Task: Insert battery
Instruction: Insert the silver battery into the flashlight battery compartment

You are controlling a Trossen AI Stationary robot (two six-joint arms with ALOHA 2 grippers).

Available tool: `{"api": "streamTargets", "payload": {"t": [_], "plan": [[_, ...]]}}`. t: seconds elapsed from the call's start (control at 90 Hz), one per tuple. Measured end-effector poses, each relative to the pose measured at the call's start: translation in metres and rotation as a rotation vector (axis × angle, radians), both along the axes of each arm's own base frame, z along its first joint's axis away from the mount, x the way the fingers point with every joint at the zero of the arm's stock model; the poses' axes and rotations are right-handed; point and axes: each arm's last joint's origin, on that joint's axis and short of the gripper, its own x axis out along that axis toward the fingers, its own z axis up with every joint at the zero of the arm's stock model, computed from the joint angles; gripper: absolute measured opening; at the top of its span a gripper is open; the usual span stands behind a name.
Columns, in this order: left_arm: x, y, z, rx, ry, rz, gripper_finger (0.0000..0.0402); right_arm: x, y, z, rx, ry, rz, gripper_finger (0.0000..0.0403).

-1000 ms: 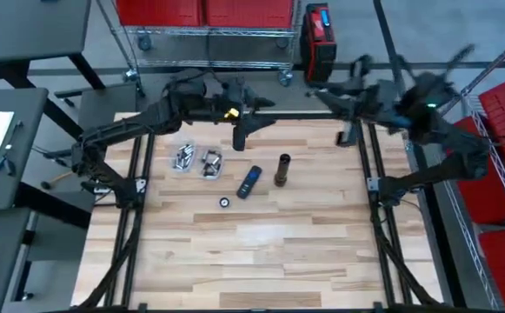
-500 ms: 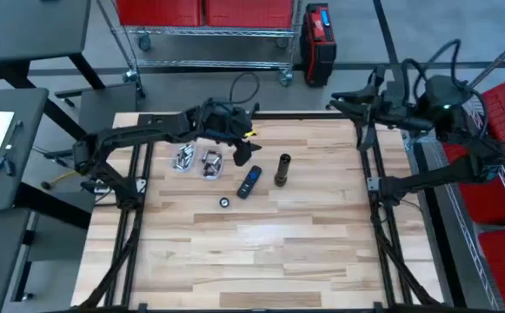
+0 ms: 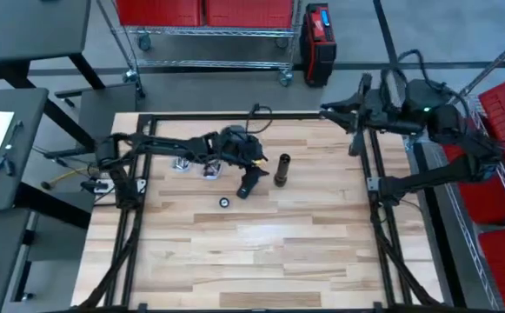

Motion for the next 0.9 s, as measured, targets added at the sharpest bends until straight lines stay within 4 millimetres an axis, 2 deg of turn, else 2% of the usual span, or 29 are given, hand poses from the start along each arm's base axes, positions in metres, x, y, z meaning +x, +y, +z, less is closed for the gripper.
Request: {"api": "streamTargets", "payload": {"t": [0.5,0.6,0.8,0.9], "plan": [[0.025,0.0,-0.046,0.016,-0.063,-0.037,0.024,-0.002,0.001,0.002,0.025,-0.02,0.002,0.0036],[0.026,-0.001,-0.046,-0.014,-0.08,-0.07,0.024,-0.001,0.001,0.002,0.025,-0.019,0.002,0.0036],[0.029,-0.004,-0.041,0.069,-0.126,-0.053,0.024,-0.002,0.001,0.002,0.024,-0.02,0.002,0.0036],[0.034,-0.002,-0.046,0.064,-0.134,-0.065,0.024,-0.002,0.001,0.002,0.025,-0.022,0.002,0.0036]]}}
